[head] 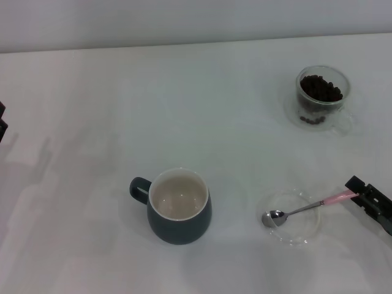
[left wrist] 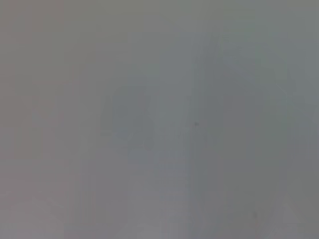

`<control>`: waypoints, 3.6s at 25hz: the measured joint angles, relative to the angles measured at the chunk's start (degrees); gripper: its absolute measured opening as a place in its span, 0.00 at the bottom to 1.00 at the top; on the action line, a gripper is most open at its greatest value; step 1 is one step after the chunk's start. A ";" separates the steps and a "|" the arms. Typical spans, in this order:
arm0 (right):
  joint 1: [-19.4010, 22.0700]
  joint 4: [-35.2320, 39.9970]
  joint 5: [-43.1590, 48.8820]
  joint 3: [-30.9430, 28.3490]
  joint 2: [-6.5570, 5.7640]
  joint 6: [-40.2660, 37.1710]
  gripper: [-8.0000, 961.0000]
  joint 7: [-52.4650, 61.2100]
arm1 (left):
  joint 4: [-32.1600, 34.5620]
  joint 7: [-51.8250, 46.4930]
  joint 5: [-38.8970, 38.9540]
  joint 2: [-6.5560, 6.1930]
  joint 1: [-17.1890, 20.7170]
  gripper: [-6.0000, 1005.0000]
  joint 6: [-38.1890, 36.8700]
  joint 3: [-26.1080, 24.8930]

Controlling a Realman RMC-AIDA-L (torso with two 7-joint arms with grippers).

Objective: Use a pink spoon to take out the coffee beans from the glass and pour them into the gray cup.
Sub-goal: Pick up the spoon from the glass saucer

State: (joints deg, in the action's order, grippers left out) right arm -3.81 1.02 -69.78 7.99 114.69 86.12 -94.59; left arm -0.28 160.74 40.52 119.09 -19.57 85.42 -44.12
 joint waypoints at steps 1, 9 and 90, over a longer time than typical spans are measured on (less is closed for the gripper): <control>-0.11 -0.01 0.00 0.02 0.00 0.03 0.89 0.00 | -0.01 0.01 0.00 0.00 0.00 0.65 -0.04 0.00; -0.59 0.15 0.05 0.18 0.00 0.71 0.83 0.06 | -0.68 0.01 -0.03 0.12 0.62 0.65 -0.26 0.00; -3.59 0.16 0.29 0.23 -0.30 3.14 0.17 2.30 | -0.68 0.61 0.62 0.00 -0.03 0.65 -2.72 0.00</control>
State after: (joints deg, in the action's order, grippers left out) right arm -7.40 1.18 -69.49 8.23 114.40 89.26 -92.28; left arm -0.96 161.34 41.14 119.09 -19.59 82.70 -44.12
